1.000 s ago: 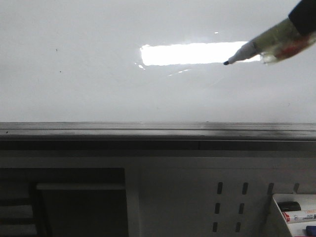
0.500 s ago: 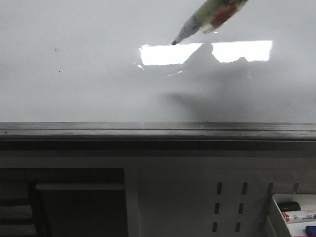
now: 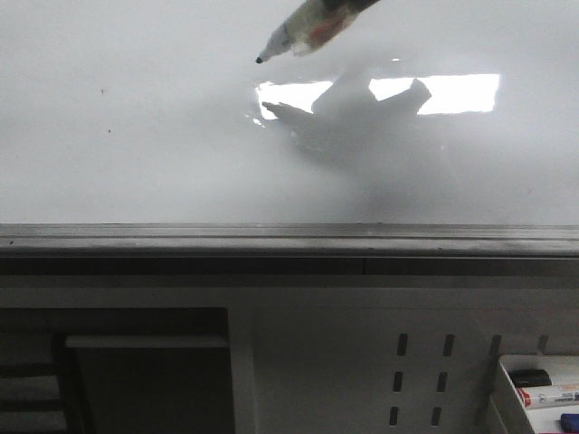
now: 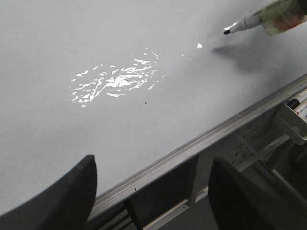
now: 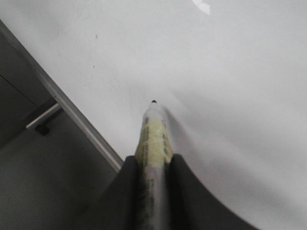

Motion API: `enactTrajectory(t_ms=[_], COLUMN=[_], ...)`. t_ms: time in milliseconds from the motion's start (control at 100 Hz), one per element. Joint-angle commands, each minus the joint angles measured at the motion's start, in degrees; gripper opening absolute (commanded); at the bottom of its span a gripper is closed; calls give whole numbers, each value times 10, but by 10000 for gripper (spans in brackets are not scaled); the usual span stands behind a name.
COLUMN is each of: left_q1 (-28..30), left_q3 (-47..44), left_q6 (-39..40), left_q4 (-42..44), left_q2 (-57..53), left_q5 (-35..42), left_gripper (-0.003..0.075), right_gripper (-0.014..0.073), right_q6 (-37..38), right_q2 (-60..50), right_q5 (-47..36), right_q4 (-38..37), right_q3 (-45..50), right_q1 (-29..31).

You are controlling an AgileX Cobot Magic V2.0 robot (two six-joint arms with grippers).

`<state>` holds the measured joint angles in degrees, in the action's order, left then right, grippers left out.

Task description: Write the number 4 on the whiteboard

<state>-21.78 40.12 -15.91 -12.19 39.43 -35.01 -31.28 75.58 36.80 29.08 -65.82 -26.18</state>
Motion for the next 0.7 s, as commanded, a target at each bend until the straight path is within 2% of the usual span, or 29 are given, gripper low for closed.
enactTrajectory(t_ms=[0, 510, 690], left_q1=[2, 2, 2], left_q3=[14, 14, 14], left_q6=[6, 6, 6], left_q4=[-9, -9, -9], left_q2=[-2, -2, -2], left_q5=[45, 56, 56], left_gripper=[459, 459, 459], right_gripper=[-36, -36, -36], right_q6=[-2, -2, -2], right_q2=[-14, 41, 51], right_q5=[-43, -66, -34], right_q4=[19, 20, 12], right_q3=[-11, 7, 7], right_q1=[0, 0, -1])
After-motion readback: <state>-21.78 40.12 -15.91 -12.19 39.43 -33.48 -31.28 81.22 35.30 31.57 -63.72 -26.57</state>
